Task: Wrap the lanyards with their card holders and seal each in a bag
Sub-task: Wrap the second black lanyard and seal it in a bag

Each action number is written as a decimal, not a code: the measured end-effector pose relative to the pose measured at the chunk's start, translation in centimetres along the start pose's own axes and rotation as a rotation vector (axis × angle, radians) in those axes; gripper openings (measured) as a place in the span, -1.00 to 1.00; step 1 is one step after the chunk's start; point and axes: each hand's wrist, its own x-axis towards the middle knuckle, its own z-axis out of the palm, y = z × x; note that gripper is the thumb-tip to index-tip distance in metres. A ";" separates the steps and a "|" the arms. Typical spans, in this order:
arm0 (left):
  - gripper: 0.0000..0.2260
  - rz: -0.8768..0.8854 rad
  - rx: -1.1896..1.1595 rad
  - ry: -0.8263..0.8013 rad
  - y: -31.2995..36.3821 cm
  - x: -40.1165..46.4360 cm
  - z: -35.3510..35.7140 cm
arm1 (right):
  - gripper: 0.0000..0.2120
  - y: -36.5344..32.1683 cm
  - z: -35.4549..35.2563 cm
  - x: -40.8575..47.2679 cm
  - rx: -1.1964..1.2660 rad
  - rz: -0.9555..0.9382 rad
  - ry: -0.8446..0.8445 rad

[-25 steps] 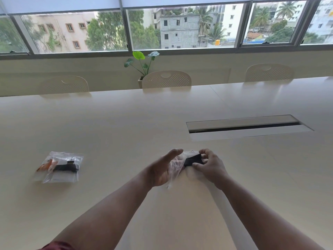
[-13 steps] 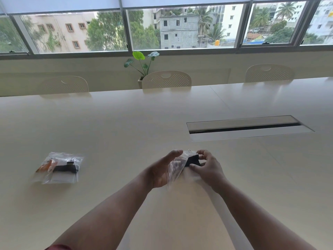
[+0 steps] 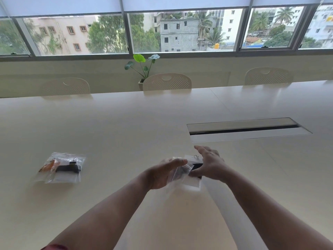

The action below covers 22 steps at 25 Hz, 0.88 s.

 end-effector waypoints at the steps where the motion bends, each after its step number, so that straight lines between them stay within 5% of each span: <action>1: -0.46 0.000 0.034 -0.040 0.2 -0.2 0.1 | 0.13 -0.1 -0.6 0.2 -0.011 -0.054 -0.076; 5: -0.57 -0.037 0.118 -0.094 1.2 -0.7 0.9 | 0.18 -0.5 -1.2 0.8 0.126 -0.194 -0.329; 15: -0.55 -0.027 0.124 -0.106 1.3 -1.8 0.7 | -0.47 -0.1 0.4 -0.6 0.486 -0.202 -0.343; 22: -0.59 0.006 0.179 -0.097 1.8 -2.6 1.5 | -0.60 0.4 1.2 -1.1 0.630 -0.189 -0.278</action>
